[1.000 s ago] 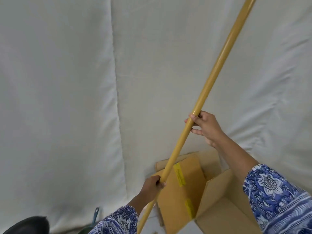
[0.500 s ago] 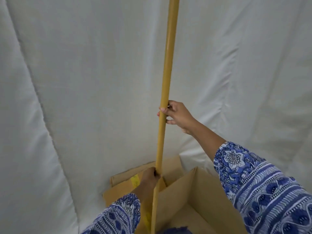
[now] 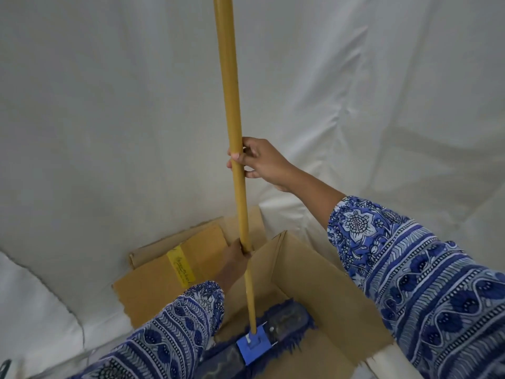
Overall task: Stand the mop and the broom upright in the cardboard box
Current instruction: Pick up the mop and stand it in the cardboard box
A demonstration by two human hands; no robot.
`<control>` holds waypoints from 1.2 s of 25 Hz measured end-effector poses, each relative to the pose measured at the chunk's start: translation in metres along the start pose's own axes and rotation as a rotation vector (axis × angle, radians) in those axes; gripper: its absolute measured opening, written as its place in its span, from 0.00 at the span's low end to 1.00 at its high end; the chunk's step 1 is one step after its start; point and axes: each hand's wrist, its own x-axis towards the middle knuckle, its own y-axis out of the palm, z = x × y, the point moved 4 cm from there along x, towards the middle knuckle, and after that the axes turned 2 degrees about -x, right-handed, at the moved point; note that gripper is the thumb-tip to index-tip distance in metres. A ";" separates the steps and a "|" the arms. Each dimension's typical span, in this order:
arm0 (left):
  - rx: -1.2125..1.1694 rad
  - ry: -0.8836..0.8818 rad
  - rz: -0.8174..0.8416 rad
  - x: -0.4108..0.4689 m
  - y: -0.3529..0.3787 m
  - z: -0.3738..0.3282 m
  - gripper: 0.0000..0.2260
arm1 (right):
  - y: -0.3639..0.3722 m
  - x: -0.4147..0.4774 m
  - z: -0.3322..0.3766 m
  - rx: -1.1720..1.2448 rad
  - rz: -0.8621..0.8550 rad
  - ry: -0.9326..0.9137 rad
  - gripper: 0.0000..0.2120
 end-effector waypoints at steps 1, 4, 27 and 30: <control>-0.005 -0.027 -0.003 0.017 0.011 -0.001 0.16 | -0.011 0.014 -0.017 0.004 0.017 0.015 0.12; -0.018 -0.092 -0.007 0.051 0.032 0.001 0.17 | -0.029 0.043 -0.053 0.022 0.077 0.034 0.08; -0.098 -0.563 -0.166 0.182 0.061 0.052 0.17 | -0.018 0.182 -0.193 -0.012 0.428 0.109 0.15; -0.112 -0.564 -0.188 0.191 0.057 0.053 0.16 | -0.013 0.196 -0.196 -0.023 0.420 0.132 0.16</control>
